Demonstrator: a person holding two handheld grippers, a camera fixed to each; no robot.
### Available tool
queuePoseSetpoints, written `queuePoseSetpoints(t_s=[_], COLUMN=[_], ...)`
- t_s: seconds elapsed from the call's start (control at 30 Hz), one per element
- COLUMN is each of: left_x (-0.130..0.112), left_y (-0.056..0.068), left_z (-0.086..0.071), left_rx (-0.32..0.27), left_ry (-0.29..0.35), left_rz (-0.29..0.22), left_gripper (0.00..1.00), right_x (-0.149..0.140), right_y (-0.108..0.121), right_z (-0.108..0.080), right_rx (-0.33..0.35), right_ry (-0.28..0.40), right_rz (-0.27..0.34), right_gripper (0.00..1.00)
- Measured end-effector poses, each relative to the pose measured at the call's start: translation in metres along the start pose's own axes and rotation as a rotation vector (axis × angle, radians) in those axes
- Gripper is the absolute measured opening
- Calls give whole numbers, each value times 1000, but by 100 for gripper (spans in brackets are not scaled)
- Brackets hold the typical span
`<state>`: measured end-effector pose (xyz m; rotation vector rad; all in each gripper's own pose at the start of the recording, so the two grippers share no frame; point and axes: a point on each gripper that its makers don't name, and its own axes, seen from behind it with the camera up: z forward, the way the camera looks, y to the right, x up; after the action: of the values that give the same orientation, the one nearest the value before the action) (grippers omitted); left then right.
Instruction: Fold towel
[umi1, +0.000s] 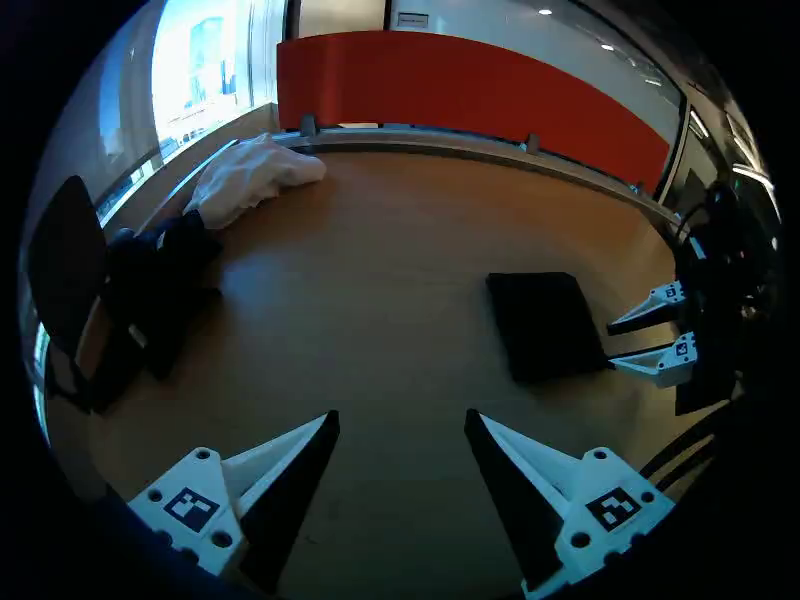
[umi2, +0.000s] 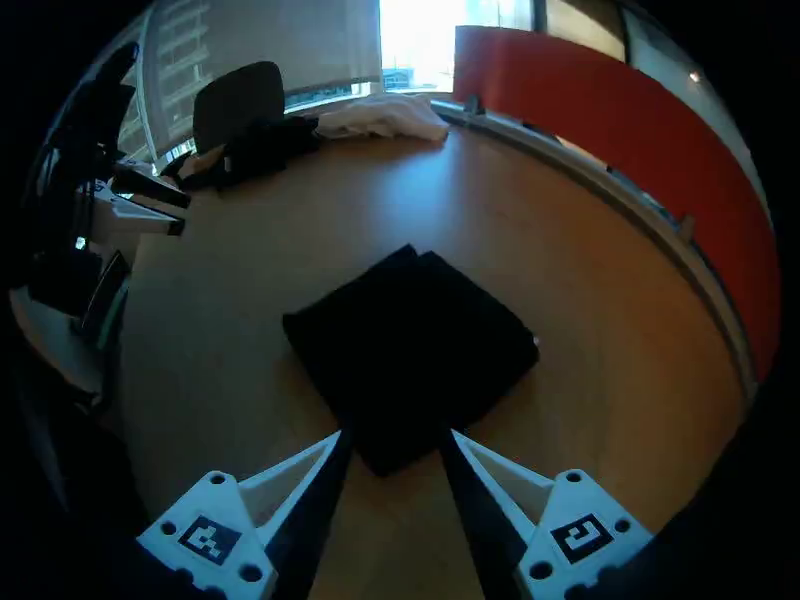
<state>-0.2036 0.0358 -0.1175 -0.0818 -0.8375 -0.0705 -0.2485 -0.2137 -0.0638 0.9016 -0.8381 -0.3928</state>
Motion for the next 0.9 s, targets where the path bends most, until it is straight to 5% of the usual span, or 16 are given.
queuePoseSetpoints(t_s=[0.43,0.9], left_x=[-1,-2], left_y=[-2,-2], left_z=[0,0], left_rx=[1,1], left_ry=[-2,-4], left_rz=[-1,3], left_gripper=[93,93], right_x=[-23,-26], right_y=[0,-1], right_z=[8,10], right_rx=[-15,-15], right_ry=[-46,-42], right_rz=[17,48], right_gripper=[62,9])
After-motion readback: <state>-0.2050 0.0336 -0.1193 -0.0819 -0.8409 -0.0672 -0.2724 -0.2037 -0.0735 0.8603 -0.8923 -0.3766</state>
